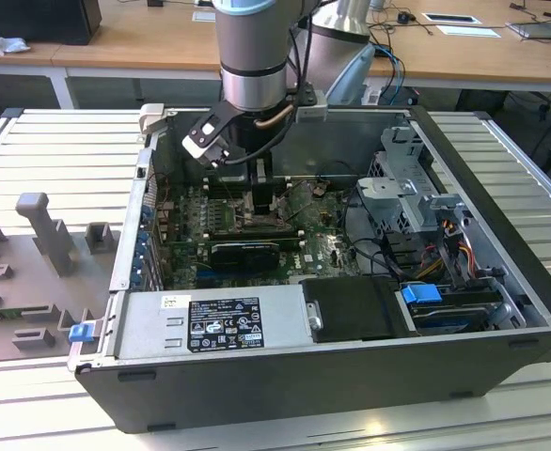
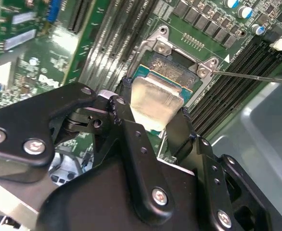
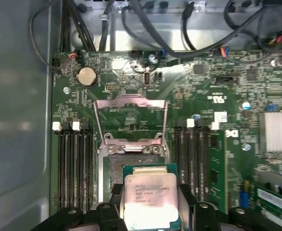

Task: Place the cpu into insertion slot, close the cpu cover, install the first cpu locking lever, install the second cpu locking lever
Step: 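Place the cpu into insertion slot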

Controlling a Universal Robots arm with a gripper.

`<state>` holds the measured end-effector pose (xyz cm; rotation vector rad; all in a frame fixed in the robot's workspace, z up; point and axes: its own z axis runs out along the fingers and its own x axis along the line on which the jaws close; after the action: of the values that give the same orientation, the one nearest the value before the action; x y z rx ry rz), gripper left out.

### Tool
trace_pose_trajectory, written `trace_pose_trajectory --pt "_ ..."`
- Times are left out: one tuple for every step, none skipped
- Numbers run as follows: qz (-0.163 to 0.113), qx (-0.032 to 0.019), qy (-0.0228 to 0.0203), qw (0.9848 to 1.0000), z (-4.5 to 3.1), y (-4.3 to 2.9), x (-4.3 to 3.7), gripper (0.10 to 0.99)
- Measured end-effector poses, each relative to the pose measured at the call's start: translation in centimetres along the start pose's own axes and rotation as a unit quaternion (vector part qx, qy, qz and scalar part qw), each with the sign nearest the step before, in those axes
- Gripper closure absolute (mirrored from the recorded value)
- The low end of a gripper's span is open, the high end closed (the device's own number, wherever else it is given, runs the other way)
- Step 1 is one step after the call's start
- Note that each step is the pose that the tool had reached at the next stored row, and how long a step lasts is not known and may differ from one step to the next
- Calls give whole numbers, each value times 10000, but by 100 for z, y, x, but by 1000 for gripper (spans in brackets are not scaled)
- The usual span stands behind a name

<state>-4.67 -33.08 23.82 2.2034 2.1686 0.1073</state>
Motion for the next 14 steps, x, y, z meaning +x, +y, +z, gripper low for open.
trace_pose_trajectory --pt "1 0 0 10000 20 -2 14 553" --pt "3 0 0 10000 41 -4 28 553" --pt "73 -1 -5 10000 81 -7 41 553" --pt "145 -2 -12 9999 118 -11 48 553" --pt "145 -2 -13 9999 142 -13 52 553" --pt "144 -3 -12 9999 155 -16 56 553" --pt "136 -3 -11 9999 172 -18 59 553" --pt "125 -2 -10 9999 181 -19 60 553" --pt "114 -2 -9 9999 188 -20 62 553" --pt "101 -2 -8 9999 195 -21 65 553" --pt "92 -2 -8 10000 203 -22 70 553" --pt "91 -1 -9 10000 210 -23 77 553" --pt "91 -1 -10 10000 217 -23 86 553" --pt "91 -1 -12 10000 231 -25 102 553"
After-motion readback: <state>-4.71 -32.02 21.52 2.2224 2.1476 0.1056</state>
